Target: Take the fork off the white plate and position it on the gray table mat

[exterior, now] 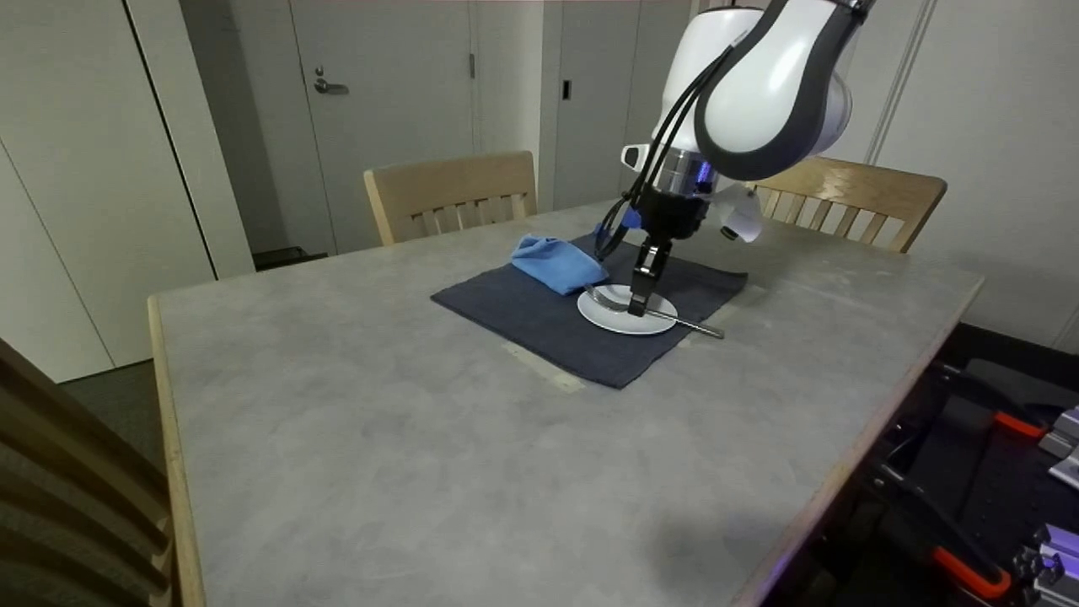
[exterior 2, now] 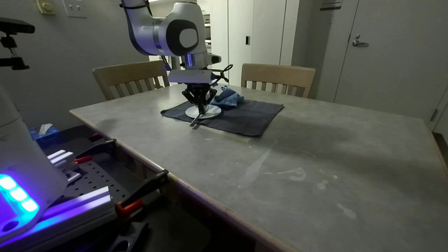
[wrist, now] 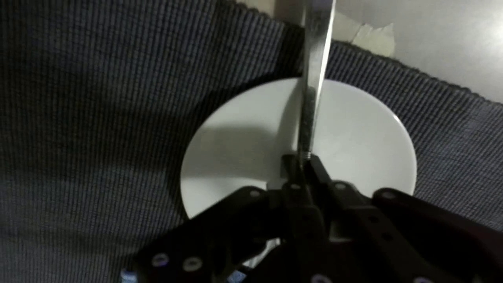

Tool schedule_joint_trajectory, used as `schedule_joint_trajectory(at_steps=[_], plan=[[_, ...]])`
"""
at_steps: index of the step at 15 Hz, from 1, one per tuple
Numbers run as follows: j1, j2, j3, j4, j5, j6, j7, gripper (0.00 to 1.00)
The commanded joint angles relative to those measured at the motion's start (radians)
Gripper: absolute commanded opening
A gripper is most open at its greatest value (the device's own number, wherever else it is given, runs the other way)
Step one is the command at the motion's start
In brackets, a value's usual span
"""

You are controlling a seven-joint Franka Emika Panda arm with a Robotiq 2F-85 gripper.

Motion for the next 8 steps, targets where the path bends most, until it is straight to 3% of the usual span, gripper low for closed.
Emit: schedule_joint_trajectory(at_steps=[1, 8], plan=[[0.015, 0.013, -0.017, 0.004, -0.019, 0.002, 0.043, 0.02], [0.049, -0.015, -0.062, 0.028, -0.036, -0.082, 0.079, 0.02]])
